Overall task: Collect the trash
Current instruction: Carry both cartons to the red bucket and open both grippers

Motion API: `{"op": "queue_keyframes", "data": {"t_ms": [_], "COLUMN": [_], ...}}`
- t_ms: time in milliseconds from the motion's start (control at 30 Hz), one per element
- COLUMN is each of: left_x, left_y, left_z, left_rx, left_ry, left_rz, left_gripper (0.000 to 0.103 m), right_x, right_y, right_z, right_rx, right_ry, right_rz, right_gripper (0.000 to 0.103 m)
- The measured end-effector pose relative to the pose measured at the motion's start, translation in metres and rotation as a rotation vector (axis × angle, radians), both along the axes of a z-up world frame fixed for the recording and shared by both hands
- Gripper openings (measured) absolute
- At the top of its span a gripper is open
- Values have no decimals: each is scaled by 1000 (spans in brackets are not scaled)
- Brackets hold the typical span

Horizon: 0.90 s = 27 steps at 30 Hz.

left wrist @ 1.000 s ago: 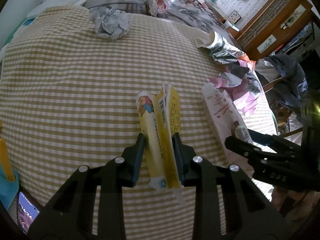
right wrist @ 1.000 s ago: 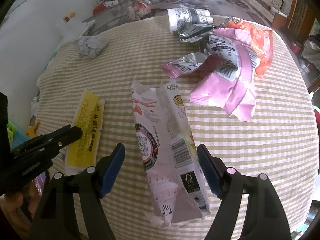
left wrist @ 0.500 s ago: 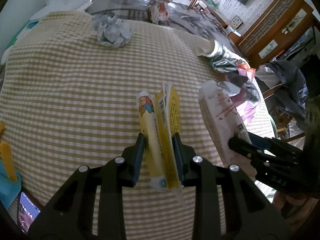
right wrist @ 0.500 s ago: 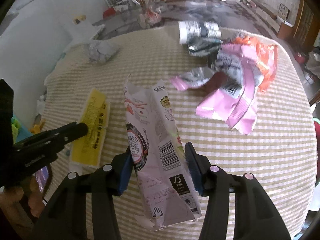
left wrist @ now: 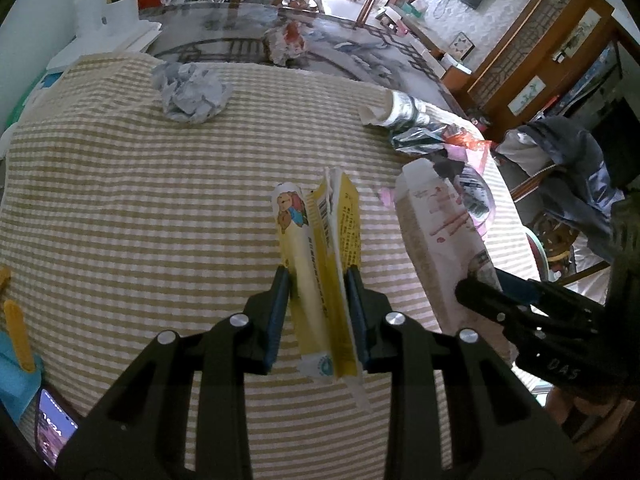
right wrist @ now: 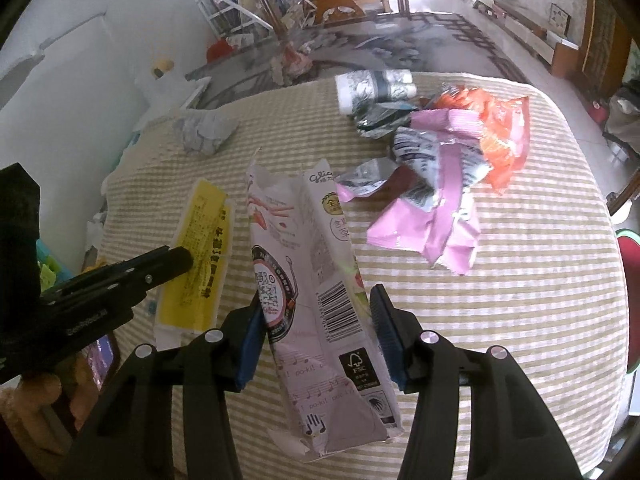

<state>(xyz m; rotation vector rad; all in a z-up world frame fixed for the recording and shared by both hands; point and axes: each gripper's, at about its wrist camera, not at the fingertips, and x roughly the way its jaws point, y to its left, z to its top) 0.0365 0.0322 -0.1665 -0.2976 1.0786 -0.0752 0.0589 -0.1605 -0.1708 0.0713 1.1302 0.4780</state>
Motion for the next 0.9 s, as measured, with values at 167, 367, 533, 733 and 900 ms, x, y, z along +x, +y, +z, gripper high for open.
{"op": "queue_keyframes", "data": {"t_ms": [167, 367, 533, 733, 900], "left_x": [4, 11, 13, 18, 19], "left_y": [-17, -44, -66, -94, -112], "left_z": [6, 17, 21, 24, 26], "left_rx": [-1, -1, -2, 5, 13], "left_ry": [-10, -31, -38, -42, -40], "left_rz": [-1, -2, 1, 5, 6], "left_gripper": [28, 28, 28, 28, 28], "right_x": [0, 5, 11, 16, 19], "right_y": [-18, -43, -65, -93, -116], "right_z": [9, 20, 19, 19, 18], "right_rx": [22, 55, 64, 73, 88], "right_ry": [-19, -40, -32, -27, -19], "right_rz": [-6, -5, -1, -2, -11], "right_gripper": [49, 49, 49, 49, 49]}}
